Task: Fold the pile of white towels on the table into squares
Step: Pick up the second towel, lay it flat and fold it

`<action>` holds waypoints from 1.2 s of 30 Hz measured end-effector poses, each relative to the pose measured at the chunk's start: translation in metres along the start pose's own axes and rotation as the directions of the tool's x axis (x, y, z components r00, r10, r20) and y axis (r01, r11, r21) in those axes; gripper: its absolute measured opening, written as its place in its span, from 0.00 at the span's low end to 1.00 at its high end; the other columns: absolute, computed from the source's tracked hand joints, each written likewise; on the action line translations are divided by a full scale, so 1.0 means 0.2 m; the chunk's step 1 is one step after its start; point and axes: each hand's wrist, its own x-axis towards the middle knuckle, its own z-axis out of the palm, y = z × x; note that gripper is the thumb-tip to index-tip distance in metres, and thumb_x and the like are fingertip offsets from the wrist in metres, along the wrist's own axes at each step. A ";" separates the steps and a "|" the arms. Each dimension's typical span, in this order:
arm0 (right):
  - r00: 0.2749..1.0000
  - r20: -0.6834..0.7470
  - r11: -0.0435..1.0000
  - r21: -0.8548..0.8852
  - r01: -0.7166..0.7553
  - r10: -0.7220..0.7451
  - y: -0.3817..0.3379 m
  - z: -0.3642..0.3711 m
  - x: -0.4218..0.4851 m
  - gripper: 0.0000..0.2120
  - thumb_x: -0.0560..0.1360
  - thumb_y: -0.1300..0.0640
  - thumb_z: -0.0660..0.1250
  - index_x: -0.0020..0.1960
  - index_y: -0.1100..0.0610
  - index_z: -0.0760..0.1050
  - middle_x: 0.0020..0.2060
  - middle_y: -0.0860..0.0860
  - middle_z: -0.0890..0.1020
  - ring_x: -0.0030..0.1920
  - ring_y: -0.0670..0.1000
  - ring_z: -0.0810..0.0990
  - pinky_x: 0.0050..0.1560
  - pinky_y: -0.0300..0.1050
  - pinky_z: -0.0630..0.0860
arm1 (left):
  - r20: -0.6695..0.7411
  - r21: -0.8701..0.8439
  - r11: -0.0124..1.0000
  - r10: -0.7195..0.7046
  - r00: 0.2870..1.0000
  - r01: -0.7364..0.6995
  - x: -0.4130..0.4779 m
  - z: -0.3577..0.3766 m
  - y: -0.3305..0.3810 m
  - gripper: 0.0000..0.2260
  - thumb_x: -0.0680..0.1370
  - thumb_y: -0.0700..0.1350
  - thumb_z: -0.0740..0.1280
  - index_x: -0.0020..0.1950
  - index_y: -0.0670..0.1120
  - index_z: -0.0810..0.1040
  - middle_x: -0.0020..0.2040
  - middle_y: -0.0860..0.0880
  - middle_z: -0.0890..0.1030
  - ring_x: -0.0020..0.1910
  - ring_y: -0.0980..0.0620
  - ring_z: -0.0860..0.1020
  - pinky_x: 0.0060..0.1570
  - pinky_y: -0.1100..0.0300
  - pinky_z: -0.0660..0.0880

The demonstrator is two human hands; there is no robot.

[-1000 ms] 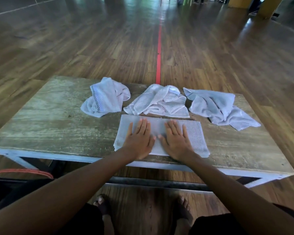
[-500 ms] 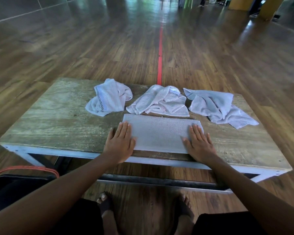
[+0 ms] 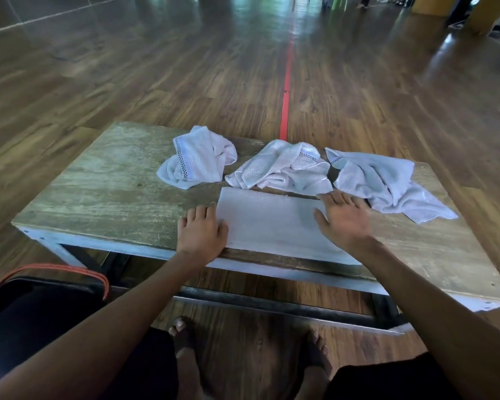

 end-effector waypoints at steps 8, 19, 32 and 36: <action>0.911 0.015 0.902 0.153 0.404 -0.411 -0.54 -0.05 0.41 0.12 0.77 0.53 0.59 0.59 0.50 0.75 0.57 0.47 0.80 0.61 0.51 0.73 0.57 0.50 0.60 | -0.013 -0.309 0.932 -0.203 0.979 0.190 -0.14 0.01 0.02 0.15 0.79 0.52 0.59 0.62 0.47 0.74 0.57 0.46 0.77 0.57 0.44 0.74 0.56 0.48 0.71; 0.847 0.283 0.893 0.147 0.425 -0.449 -0.77 0.07 0.67 0.20 0.78 0.55 0.59 0.69 0.50 0.67 0.62 0.51 0.75 0.63 0.53 0.65 0.53 0.47 0.56 | 0.056 -0.444 0.842 -0.315 0.947 0.306 -0.10 0.01 -0.03 0.13 0.78 0.56 0.60 0.52 0.50 0.78 0.43 0.51 0.81 0.43 0.49 0.79 0.45 0.50 0.79; 0.845 0.283 0.734 0.656 0.174 -0.454 -0.65 -0.18 0.65 0.08 0.76 0.57 0.65 0.45 0.45 0.78 0.48 0.53 0.80 0.45 0.48 0.77 0.49 0.45 0.73 | 0.284 -0.501 0.808 -0.184 0.941 0.309 0.02 -0.04 -0.10 0.13 0.76 0.55 0.64 0.35 0.49 0.74 0.34 0.50 0.76 0.35 0.51 0.75 0.38 0.59 0.71; 0.892 0.209 0.656 0.745 0.120 -0.400 -0.61 -0.22 0.63 0.08 0.76 0.59 0.66 0.44 0.46 0.78 0.43 0.50 0.80 0.41 0.45 0.77 0.44 0.40 0.72 | 0.247 -0.611 0.734 -0.178 0.953 0.295 0.00 -0.12 -0.12 0.13 0.78 0.50 0.65 0.35 0.47 0.73 0.29 0.51 0.73 0.27 0.56 0.70 0.26 0.66 0.64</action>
